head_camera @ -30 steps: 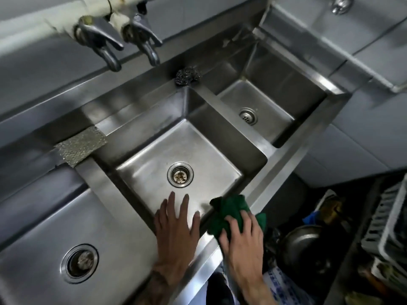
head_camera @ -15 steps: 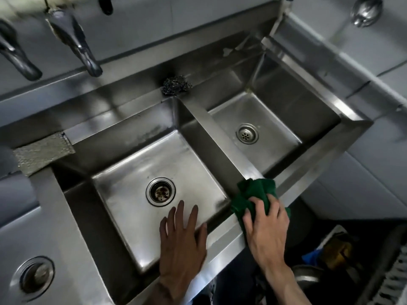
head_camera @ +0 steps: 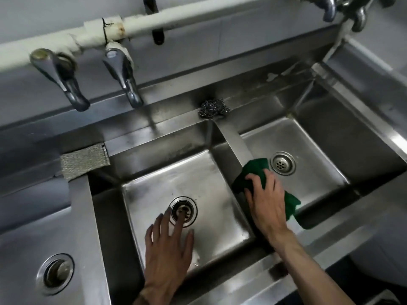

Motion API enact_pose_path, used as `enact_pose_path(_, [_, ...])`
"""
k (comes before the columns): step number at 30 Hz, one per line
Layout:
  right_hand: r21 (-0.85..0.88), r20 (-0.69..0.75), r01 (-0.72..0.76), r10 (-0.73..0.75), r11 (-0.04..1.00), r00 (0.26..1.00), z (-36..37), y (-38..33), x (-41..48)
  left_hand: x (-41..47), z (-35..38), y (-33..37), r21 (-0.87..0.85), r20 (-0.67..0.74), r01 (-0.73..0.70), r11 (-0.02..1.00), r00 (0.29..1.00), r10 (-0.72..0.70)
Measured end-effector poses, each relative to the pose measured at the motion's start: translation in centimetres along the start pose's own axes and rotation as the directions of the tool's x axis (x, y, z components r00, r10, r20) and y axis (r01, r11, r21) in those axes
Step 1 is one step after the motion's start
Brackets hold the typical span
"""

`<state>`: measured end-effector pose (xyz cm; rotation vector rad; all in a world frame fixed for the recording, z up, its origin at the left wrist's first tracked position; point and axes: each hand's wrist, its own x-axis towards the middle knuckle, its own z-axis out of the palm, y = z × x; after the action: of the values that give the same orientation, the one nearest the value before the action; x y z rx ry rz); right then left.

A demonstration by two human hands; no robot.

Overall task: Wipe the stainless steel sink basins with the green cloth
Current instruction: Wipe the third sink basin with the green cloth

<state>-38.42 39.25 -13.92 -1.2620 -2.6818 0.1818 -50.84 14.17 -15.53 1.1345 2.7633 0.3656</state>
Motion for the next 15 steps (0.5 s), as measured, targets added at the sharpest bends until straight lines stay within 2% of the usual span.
enact_pose_path(4, [0.021, -0.016, 0.064, -0.064, 0.998, 0.998, 1.9, -3.6, 8.7, 4.2, -1.4, -3.6, -0.011, -0.050, 0.102, 0.995, 0.993, -0.103])
enact_pose_path(9, [0.016, 0.012, 0.090, -0.090, 0.996, 0.996, 3.9, -7.0, 17.1, 6.8, -1.5, -7.0, -0.003, -0.093, 0.128, 0.992, 0.988, -0.127])
enact_pose_path(12, [0.019, 0.021, 0.115, -0.116, 0.993, 0.993, 3.9, -7.1, 17.2, 7.2, -1.2, -7.2, -0.017, -0.090, 0.125, 0.992, 0.988, -0.126])
enact_pose_path(15, [0.009, 0.035, 0.123, -0.123, 0.992, 0.992, 2.7, -5.8, 13.8, 7.4, -0.8, -6.6, -0.049, -0.064, 0.116, 0.992, 0.991, -0.119])
